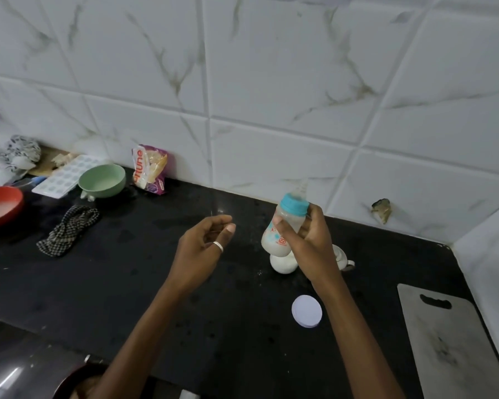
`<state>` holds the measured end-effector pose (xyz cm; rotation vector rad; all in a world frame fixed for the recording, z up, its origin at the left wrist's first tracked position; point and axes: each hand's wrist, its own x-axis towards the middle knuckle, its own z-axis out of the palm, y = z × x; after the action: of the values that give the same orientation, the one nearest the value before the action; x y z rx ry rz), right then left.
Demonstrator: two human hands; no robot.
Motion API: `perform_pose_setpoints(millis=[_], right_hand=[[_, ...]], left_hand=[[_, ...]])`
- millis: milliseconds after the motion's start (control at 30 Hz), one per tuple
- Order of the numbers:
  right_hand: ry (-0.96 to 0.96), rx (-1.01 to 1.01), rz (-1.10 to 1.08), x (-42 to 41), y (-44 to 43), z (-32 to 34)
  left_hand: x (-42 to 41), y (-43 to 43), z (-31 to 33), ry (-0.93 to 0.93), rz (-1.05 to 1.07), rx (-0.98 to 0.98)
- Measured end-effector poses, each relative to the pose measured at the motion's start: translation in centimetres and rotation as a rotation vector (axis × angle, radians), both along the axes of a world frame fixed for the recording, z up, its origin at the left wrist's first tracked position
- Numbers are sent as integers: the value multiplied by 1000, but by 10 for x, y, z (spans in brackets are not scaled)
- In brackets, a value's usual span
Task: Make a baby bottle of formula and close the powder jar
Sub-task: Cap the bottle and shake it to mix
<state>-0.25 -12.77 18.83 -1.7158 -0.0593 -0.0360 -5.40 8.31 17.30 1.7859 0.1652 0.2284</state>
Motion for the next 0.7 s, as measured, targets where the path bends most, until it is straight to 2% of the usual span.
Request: perform_pose_setpoints(millis=[367, 567, 700], right_hand=[[108, -124, -51, 8, 85, -26], [196, -197, -59, 5, 124, -46], [245, -202, -72, -3, 142, -58]], left_hand=[[35, 77, -31, 66, -110, -125], [37, 95, -57, 95, -335, -59], [36, 97, -72, 48, -451, -23]])
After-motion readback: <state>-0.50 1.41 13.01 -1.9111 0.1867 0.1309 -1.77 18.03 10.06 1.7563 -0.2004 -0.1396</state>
